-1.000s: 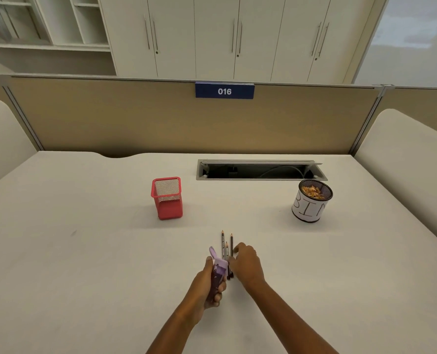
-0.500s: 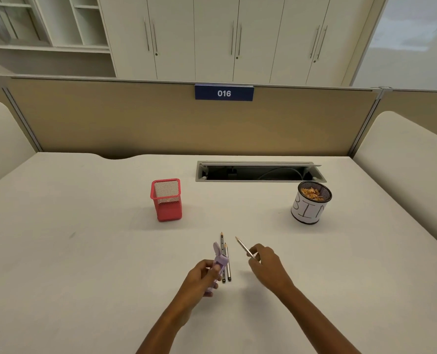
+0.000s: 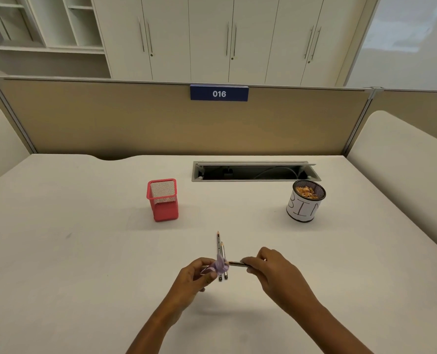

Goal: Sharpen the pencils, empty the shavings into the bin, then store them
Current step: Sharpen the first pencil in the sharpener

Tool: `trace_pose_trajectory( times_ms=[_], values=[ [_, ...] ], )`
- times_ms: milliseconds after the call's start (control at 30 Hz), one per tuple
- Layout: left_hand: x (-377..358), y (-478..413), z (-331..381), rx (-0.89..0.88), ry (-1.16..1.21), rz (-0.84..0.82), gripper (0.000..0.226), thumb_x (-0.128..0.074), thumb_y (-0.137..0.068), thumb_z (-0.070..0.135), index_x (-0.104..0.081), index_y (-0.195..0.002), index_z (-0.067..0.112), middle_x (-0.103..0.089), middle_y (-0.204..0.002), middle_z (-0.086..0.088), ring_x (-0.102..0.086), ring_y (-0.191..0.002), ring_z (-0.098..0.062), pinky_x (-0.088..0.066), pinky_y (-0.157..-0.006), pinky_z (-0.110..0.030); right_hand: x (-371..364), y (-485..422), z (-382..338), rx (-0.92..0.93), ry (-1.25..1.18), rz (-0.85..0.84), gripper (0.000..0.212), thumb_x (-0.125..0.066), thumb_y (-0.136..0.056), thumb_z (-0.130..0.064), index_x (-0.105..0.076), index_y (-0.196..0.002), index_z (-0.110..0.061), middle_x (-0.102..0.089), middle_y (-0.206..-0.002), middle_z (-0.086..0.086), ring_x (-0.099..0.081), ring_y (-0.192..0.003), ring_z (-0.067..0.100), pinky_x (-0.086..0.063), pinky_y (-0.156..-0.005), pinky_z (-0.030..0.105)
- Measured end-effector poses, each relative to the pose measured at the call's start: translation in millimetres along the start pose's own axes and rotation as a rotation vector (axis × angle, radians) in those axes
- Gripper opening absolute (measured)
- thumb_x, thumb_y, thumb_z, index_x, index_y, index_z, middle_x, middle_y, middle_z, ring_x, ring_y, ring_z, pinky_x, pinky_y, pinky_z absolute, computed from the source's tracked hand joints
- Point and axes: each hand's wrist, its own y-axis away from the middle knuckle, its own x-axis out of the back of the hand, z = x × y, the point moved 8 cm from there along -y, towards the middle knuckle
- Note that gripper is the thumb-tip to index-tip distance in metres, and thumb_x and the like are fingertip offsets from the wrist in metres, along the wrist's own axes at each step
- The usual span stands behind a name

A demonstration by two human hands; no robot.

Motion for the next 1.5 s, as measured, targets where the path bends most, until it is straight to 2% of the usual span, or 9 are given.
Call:
trace_pose_trajectory(
  times_ms=[167, 533, 633, 767, 933, 1133, 1267, 1367, 1500],
  values=[
    [-2.0, 4.2, -0.5, 0.016, -0.093, -0.049, 0.014, -0.051, -0.093, 0.024, -0.064, -0.092, 0.029, -0.062, -0.075, 0.013, -0.050, -0.069, -0.004, -0.036, -0.057, -0.012, 12.0, -2.6, -15.9, 0.188, 0.182, 0.052, 0.036, -0.094, -0.041, -0.012, -0.075, -0.067, -0.029, -0.058, -0.051, -0.007, -0.052, -0.041, 0.010, -0.028, -0.040, 0.015],
    [-8.6, 0.0, 21.4, -0.108, -0.309, -0.180, 0.012, -0.053, -0.092, 0.013, -0.061, -0.099, 0.017, -0.056, -0.083, 0.005, -0.048, -0.072, -0.002, -0.038, -0.069, -0.010, 1.1, 3.3, -20.5, 0.236, 0.291, -0.024, 0.020, -0.088, -0.053, -0.030, -0.069, -0.060, -0.028, -0.057, -0.049, -0.009, -0.051, -0.038, 0.010, -0.020, -0.036, 0.020],
    [-4.6, -6.1, 29.8, -0.210, -0.457, -0.115, 0.015, -0.058, -0.088, 0.011, -0.062, -0.102, 0.012, -0.056, -0.090, 0.003, -0.048, -0.078, -0.005, -0.037, -0.072, -0.012, -18.2, -1.2, 5.6, -0.187, -0.285, -0.325, 0.020, -0.058, -0.089, -0.023, -0.070, -0.074, -0.018, -0.050, -0.053, -0.006, -0.045, -0.052, 0.016, -0.025, -0.048, 0.022],
    [-4.5, -7.3, 46.4, -0.358, -0.505, -0.118, 0.019, -0.064, -0.081, 0.004, -0.065, -0.095, 0.018, -0.053, -0.085, 0.010, -0.051, -0.078, -0.001, -0.037, -0.069, -0.007, -51.1, 20.1, 18.9, -0.679, -1.052, -0.638, 0.029, -0.048, -0.091, -0.017, -0.066, -0.068, -0.014, -0.041, -0.042, -0.008, -0.023, -0.035, 0.005, -0.015, -0.037, 0.014],
    [17.6, -14.3, 52.1, -0.282, 0.032, 0.108, 0.023, -0.050, -0.090, 0.001, -0.061, -0.106, 0.015, -0.056, -0.091, -0.001, -0.058, -0.081, -0.003, -0.047, -0.074, -0.012, -34.9, -0.8, 15.0, -0.538, -0.910, -0.340, 0.014, -0.061, -0.083, -0.011, -0.061, -0.071, -0.018, -0.052, -0.044, -0.009, -0.038, -0.038, 0.008, -0.027, -0.040, 0.017],
    [12.5, -21.6, 19.3, 0.050, 1.020, 0.279, 0.025, -0.033, -0.098, 0.009, -0.052, -0.083, 0.006, -0.063, -0.056, -0.009, -0.068, -0.058, -0.025, -0.047, -0.073, -0.036, 9.0, -9.6, -18.3, 0.091, 0.200, 0.182, 0.019, -0.087, -0.057, -0.019, -0.071, -0.067, -0.019, -0.058, -0.051, -0.002, -0.054, -0.042, 0.015, -0.034, -0.035, 0.018],
    [0.4, -25.3, 14.6, 0.123, 1.224, 0.318, 0.035, -0.029, -0.100, 0.015, -0.045, -0.070, 0.008, -0.056, -0.049, -0.007, -0.066, -0.045, -0.022, -0.045, -0.072, -0.038, -4.7, -9.4, -24.7, 0.088, 0.270, 0.118, 0.022, -0.088, -0.049, -0.019, -0.071, -0.064, -0.019, -0.057, -0.048, 0.000, -0.051, -0.034, 0.017, -0.030, -0.030, 0.017],
    [-0.9, -26.9, 14.4, 0.117, 1.186, 0.327, 0.034, -0.028, -0.101, 0.015, -0.043, -0.071, 0.009, -0.057, -0.043, -0.004, -0.066, -0.043, -0.019, -0.044, -0.070, -0.038, -25.2, -9.6, -6.5, -0.244, -0.182, -0.155, 0.018, -0.058, -0.088, -0.020, -0.070, -0.080, -0.009, -0.053, -0.058, 0.003, -0.047, -0.047, 0.019, -0.029, -0.046, 0.024],
    [-2.8, -28.1, 11.4, 0.116, 1.150, 0.259, 0.032, -0.029, -0.100, 0.017, -0.045, -0.074, 0.009, -0.060, -0.045, -0.003, -0.068, -0.050, -0.019, -0.043, -0.070, -0.037, -61.5, 12.8, 2.8, -0.817, -1.243, -0.590, 0.034, -0.045, -0.095, -0.017, -0.066, -0.069, -0.011, -0.037, -0.041, -0.007, -0.021, -0.030, 0.003, -0.016, -0.030, 0.012]
  ],
)
